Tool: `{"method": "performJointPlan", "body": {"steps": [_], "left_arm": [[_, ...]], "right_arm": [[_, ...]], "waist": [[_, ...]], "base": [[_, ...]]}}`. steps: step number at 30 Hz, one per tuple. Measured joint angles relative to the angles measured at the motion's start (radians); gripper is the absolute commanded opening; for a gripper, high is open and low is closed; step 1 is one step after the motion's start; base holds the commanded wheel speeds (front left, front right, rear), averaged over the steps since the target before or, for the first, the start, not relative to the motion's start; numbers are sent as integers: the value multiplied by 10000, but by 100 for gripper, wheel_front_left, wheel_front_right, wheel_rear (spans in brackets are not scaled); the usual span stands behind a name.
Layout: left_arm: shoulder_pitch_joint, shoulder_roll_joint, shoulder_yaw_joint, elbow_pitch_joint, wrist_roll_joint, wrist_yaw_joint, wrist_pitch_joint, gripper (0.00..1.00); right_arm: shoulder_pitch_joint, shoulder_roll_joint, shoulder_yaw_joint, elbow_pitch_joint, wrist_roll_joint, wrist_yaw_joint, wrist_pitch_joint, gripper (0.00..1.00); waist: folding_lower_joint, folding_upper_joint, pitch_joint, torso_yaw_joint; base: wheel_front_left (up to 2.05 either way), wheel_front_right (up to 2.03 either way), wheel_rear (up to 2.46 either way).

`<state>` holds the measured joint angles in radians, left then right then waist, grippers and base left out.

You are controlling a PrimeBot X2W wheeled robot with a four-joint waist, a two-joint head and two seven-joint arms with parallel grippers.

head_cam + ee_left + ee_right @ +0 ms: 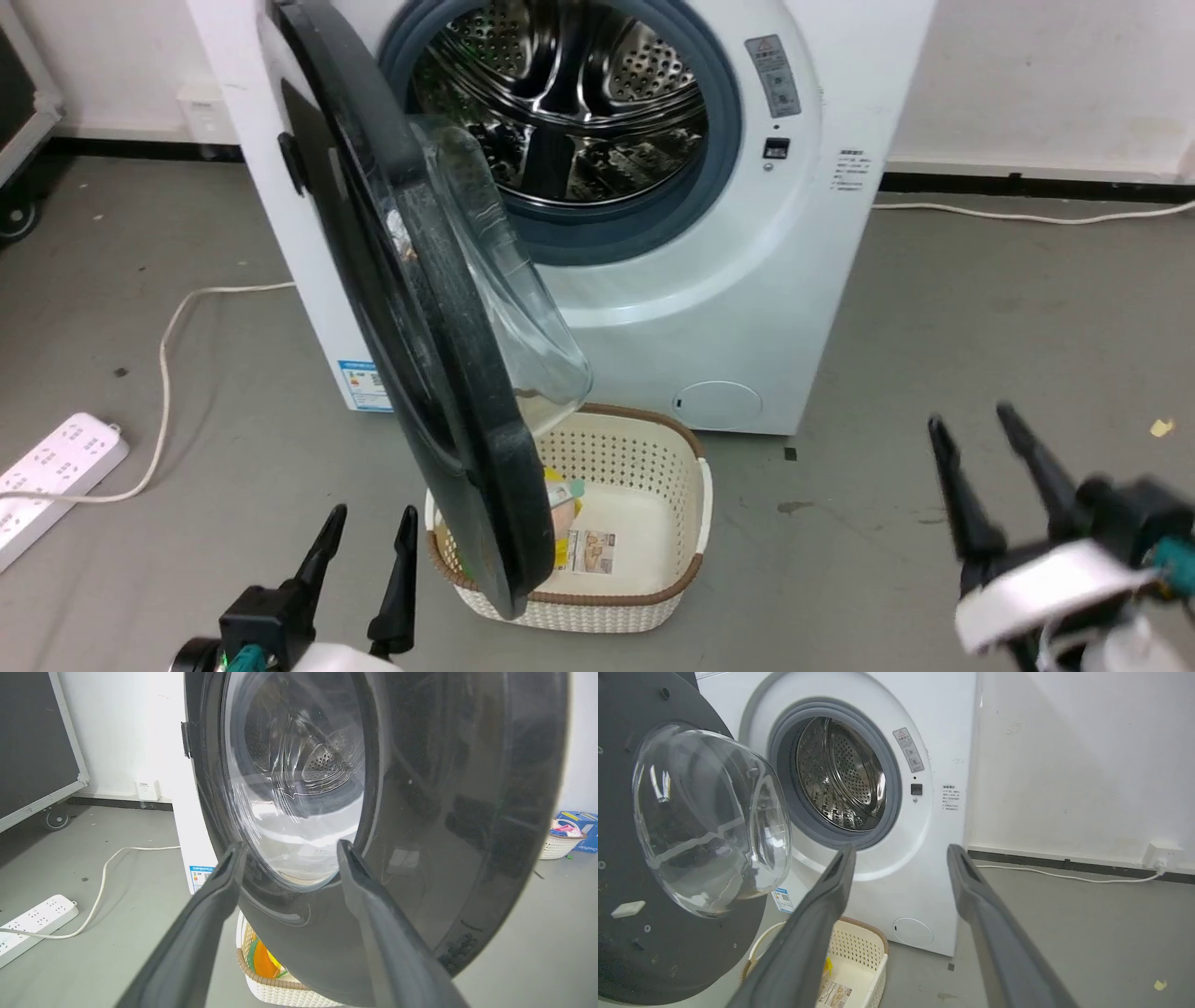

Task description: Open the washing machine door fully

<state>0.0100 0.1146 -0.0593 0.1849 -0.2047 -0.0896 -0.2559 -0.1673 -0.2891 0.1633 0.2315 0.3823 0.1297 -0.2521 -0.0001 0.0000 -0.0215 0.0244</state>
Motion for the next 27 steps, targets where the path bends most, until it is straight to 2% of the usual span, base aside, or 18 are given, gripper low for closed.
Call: {"method": "performJointPlan", "body": {"steps": [4,10,22,24,27], "left_arm": [[208,6,12,-23,-12,46,0,100],[448,-75,-180,-261,138,253,-4,100],[531,-249,-257,-489,376,249,-4,100],[533,-270,-245,-493,376,232,-4,2],[536,-276,-211,-516,416,167,-4,0]], "right_arm": [[1191,972,-867,-729,-1730,0,-27,100],[2787,2197,-1406,-1935,-2961,2,-54,100],[2900,2324,-1505,-1427,-2890,2,-54,100],[2897,2326,-1507,-1430,-2790,2,-54,100],[2886,2328,-1534,-1448,-2619,2,-54,100]], "waist": [[0,0,-61,-152],[1,0,-142,-231],[1,0,-163,-223],[1,0,-158,-225],[1,0,-146,-238]], "base": [[0,0,0],[0,0,0],[0,0,0],[0,0,0],[0,0,0]]}}
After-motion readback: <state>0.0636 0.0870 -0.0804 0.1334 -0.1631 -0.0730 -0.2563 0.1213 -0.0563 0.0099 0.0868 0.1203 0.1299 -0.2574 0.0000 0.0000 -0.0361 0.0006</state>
